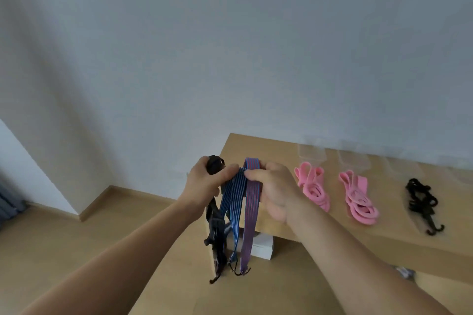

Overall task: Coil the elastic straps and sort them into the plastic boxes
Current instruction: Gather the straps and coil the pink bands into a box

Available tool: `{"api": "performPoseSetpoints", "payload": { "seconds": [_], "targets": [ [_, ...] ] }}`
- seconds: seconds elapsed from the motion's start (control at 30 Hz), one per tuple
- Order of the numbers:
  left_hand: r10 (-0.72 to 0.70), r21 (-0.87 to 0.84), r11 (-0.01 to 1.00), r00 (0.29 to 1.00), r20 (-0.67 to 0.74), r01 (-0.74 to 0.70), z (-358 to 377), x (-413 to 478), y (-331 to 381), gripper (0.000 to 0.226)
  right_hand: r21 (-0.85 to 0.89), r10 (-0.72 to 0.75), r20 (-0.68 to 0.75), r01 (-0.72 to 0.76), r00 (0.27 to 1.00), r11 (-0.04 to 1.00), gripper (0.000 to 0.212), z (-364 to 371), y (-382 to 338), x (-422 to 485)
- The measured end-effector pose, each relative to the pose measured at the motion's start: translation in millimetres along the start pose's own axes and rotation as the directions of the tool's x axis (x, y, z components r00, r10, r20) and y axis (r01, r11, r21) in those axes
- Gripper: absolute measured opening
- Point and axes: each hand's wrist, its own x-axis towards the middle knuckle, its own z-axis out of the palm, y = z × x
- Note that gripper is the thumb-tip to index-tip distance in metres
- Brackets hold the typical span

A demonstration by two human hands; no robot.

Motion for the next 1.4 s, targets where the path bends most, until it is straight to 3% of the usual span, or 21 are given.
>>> {"api": "performPoseSetpoints", "payload": {
  "seconds": [0.1, 0.23, 0.37, 0.47, 0.57, 0.73, 0.8, 0.97, 1.1, 1.23, 1.3, 1.4],
  "targets": [
    [0.056, -0.136, 0.99, 0.989, 0.133, -0.038, 4, 14, 10, 0.065, -0.094, -0.003, 0.044, 0.007, 0.999, 0.996, 0.02, 4, -15, 2],
    [0.102, -0.225, 0.974, 0.941, 0.323, -0.028, 5, 27, 17, 0.036, -0.235, -0.07, 0.108, 0.094, 0.992, 0.967, 0.019, 11, -29, 6],
    [0.107, -0.198, 0.98, 0.912, 0.396, -0.028, 0, 37, 15, 0.025, -0.37, -0.106, 0.06, 0.121, 0.993, 0.921, 0.016, 15, -35, 10],
    [0.147, -0.229, 0.972, 0.89, 0.433, -0.05, -1, 43, 13, 0.017, -0.538, -0.199, -0.034, 0.15, 0.979, 0.829, 0.016, 18, -40, 16],
    [0.174, -0.252, 0.966, 0.884, 0.433, -0.067, 0, 50, 11, 0.019, -0.601, -0.224, -0.106, 0.117, 0.969, 0.79, 0.024, 20, -42, 22],
    [0.131, -0.217, 0.975, 0.899, 0.417, -0.041, 0, 62, 6, 0.03, -0.638, -0.21, -0.243, 0.007, 0.947, 0.77, 0.07, 23, -41, 24],
    [0.126, -0.209, 0.977, 0.881, 0.456, -0.031, -1, 64, 5, 0.036, -0.616, -0.191, -0.23, 0.009, 0.954, 0.788, 0.077, 23, -43, 24],
    [0.182, -0.276, 0.961, 0.798, 0.575, -0.02, 4, 61, 6, 0.055, -0.448, -0.22, -0.263, 0.083, 0.939, 0.89, 0.038, 25, -52, 24],
    [0.261, -0.234, 0.962, 0.727, 0.635, -0.14, 9, 57, 9, 0.028, -0.349, -0.313, -0.322, 0.195, 0.893, 0.917, 0.029, 25, -62, 28],
    [0.232, -0.25, 0.963, 0.787, 0.571, -0.102, 18, 60, 19, 0.024, -0.404, -0.413, -0.301, 0.277, 0.86, 0.872, 0.031, 26, -67, 28],
    [0.216, -0.239, 0.967, 0.788, 0.576, -0.091, 20, 65, 27, 0.014, -0.469, -0.494, -0.335, 0.313, 0.802, 0.826, 0.03, 19, -69, 25],
    [0.182, -0.241, 0.969, 0.811, 0.556, -0.053, 25, 70, 44, 0.021, -0.431, -0.554, -0.468, 0.369, 0.689, 0.824, 0.024, 2, -52, 20]
  ]
}}
